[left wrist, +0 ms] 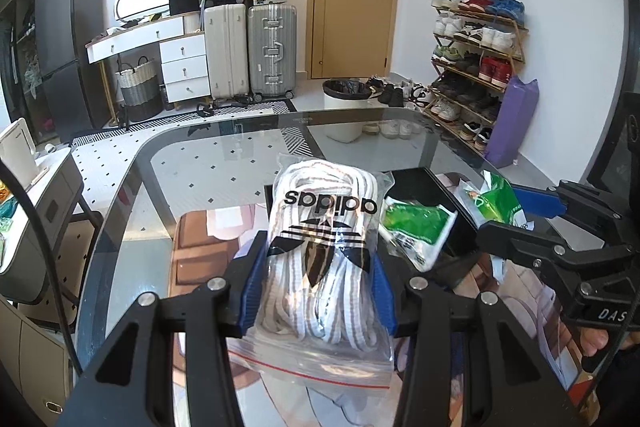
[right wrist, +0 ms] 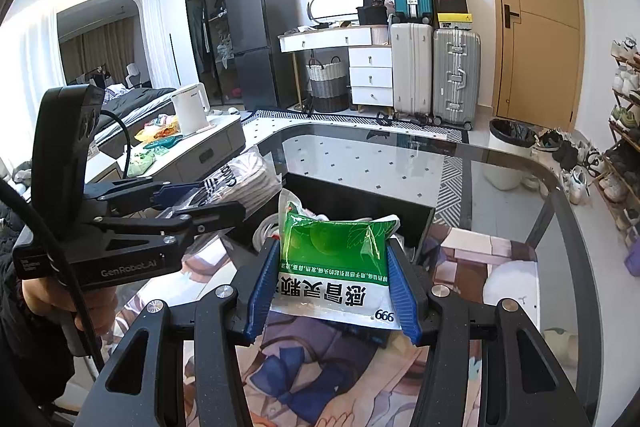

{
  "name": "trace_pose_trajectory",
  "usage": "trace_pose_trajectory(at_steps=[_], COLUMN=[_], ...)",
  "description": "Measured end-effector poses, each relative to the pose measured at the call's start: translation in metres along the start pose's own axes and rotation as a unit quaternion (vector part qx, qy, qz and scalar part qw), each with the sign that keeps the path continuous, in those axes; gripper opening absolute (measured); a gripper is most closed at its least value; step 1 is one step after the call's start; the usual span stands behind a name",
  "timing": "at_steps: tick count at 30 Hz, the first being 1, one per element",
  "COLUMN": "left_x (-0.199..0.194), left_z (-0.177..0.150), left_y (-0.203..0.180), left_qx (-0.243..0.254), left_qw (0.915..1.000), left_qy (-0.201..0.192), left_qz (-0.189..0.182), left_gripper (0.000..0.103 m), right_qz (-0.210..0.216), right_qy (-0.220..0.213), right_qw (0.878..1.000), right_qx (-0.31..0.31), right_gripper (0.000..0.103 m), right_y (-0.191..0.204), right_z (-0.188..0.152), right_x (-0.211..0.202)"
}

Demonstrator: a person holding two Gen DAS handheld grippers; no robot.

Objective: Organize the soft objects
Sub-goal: 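Carry the adidas bag over the box with the left gripper while the right gripper carries the green packet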

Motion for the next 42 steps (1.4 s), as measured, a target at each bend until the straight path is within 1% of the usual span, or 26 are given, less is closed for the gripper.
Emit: trace_pose_trajectory(at_steps=[8, 19, 27, 31, 38, 41, 42], left_x=[0.021, 0.041, 0.047, 0.048, 0.049, 0.048, 0.048], left_z=[-0.001, -0.007, -0.009, -0.012, -0.012, -0.014, -0.013], left_y=[0.005, -0.001, -0.007, -0.005, -0.008, -0.012, -0.013], left_qx=[0.000, 0.007, 0.024, 0.020, 0.030, 0.037, 0.038], left_qw=[0.9999, 0.9998, 0.9995, 0.9996, 0.9992, 0.9989, 0.9989], left_qy=[0.008, 0.019, 0.015, 0.018, 0.025, 0.027, 0.028], left_qz=[0.009, 0.008, 0.009, 0.007, 0.004, 0.005, 0.005], left_gripper=[0.045, 0.046, 0.046, 0.046, 0.044, 0.044, 0.044], right_qz=[0.006, 0.008, 0.010, 0.009, 0.008, 0.007, 0.008], right_qy=[0.000, 0.013, 0.025, 0.031, 0.044, 0.042, 0.041], right_qw=[1.000, 1.000, 1.000, 0.999, 0.999, 0.999, 0.999], right_qx=[-0.002, -0.008, -0.007, -0.007, -0.008, -0.009, -0.009], right_gripper=[0.052, 0.052, 0.052, 0.052, 0.052, 0.052, 0.054], right_y=[-0.004, -0.012, -0.017, -0.016, -0.022, -0.024, -0.025], right_z=[0.006, 0.006, -0.001, -0.004, -0.013, -0.012, -0.011], right_x=[0.021, 0.056, 0.084, 0.092, 0.101, 0.103, 0.102])
Point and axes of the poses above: each gripper's, at about its wrist camera, not at the fingertips, and x roughly the way its jaws point, y to its left, z to its top, the point moved 9 cm from there along x, roughly the way its jaws point, and after that the axes turned 14 degrees about -y, right-handed, at the moved point
